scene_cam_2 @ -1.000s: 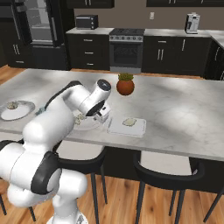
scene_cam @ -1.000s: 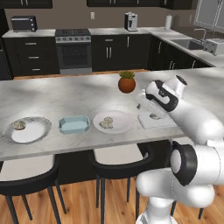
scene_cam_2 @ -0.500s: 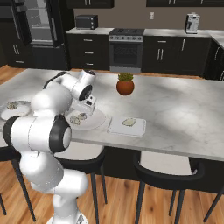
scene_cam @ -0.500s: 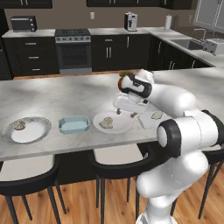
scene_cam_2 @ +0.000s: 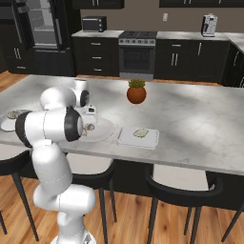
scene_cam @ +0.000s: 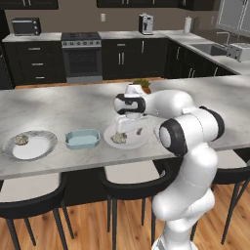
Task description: Place two dumplings into each of the tupperware containers and then place the containers in the fridge.
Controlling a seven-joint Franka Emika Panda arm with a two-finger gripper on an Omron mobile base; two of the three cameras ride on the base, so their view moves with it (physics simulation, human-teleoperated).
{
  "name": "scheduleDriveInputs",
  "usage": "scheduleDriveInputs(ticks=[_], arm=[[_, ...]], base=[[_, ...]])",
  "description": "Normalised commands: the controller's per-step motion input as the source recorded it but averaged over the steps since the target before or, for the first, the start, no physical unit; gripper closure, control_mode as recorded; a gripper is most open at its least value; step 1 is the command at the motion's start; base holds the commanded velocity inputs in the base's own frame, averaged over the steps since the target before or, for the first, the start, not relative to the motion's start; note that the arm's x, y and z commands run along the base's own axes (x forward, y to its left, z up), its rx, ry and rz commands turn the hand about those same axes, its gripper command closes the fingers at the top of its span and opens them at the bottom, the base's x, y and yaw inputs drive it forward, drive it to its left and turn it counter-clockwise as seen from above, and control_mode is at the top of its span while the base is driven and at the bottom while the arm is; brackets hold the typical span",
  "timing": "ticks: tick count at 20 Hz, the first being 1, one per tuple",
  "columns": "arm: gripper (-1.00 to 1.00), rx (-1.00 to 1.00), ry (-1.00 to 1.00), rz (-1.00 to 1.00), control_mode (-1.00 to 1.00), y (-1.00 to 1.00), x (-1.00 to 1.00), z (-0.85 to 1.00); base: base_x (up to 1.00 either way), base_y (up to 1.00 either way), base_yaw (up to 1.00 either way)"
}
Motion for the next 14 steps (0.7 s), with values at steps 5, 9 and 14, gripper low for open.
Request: scheduleDriveInputs(ticks=[5, 9, 14], arm=[[-1.00, -0.02, -0.05, 0.05, -1.00, 0.08, 0.18, -0.34], [-1.00, 0.00, -0.17, 0.00, -1.00, 0.17, 0.22, -0.16], [-1.00, 0.00, -0.06, 0.00, -1.00, 0.24, 0.26, -0.18]], base=[[0.00, 0.00, 0.00], [0.00, 0.00, 0.00], [0.00, 0.00, 0.00]])
